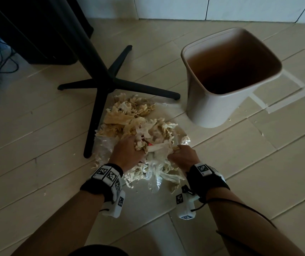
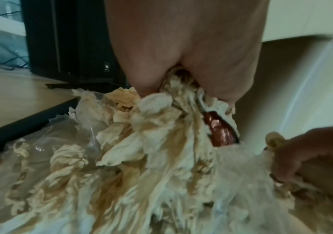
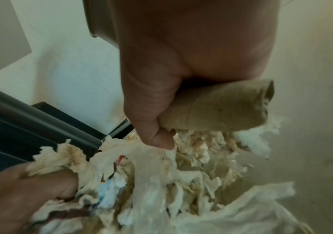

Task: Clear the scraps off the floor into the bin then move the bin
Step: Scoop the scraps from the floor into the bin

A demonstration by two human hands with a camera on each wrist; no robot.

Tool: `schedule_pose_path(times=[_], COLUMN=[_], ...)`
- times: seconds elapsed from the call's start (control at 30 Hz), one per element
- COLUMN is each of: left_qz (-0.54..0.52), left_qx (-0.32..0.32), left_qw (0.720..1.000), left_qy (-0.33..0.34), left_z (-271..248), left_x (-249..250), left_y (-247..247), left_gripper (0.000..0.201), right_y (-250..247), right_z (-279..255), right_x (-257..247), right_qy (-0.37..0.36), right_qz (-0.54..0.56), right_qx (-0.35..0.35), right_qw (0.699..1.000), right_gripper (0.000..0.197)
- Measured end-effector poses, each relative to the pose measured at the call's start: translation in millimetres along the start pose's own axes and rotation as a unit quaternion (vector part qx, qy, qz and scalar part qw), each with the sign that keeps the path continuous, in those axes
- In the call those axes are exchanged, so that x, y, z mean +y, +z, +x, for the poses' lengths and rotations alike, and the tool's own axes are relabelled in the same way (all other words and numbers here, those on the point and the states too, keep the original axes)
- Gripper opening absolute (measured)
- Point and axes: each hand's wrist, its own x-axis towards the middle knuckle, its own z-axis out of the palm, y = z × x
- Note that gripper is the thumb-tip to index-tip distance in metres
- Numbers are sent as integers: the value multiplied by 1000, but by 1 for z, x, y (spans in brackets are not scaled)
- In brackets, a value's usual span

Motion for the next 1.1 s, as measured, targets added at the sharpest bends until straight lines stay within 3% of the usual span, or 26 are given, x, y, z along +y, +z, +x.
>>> schedule_pose_path(times=[0.03, 0.17, 0.3, 0.37, 0.43, 0.57, 0.67, 0.93, 1.1], left_qz=[-48, -140, -164, -173, -197, -208, -237, -253, -305], left_qx=[9, 15, 68, 89, 87, 57, 37, 96, 147], left_qw=[999, 990, 982, 977, 972, 972, 966, 961, 941], left_qy=[-5, -11, -68, -83, -91, -90, -96, -57, -9], left_z=[-2, -5, -6, -8, -10, -12, -12, -7, -7], left_x=[2, 8, 18, 23, 28, 28, 29, 57, 96], left_y=[-5, -22, -33, -39, -45, -50, -53, -69, -97], left_gripper=[27, 40, 10, 23, 31, 13, 25, 9, 13], right_y=[-2, -13, -25, -29, -34, -44, -49, -71, -106], right_z=[-2, -7, -14, -20, -25, -34, -36, -52, -65], right_x=[-2, -18, -35, -42, -49, -62, -70, -102, -128], right_qy=[-8, -49, -94, -116, -141, -189, -198, -229, -264], right_qz=[14, 69, 80, 99, 127, 170, 202, 266, 279], right_qx=[-1, 23, 63, 76, 84, 77, 61, 62, 77], right_qw=[1000, 996, 990, 985, 978, 964, 957, 934, 920], right_gripper=[16, 19, 8, 7, 19, 26, 28, 18, 17])
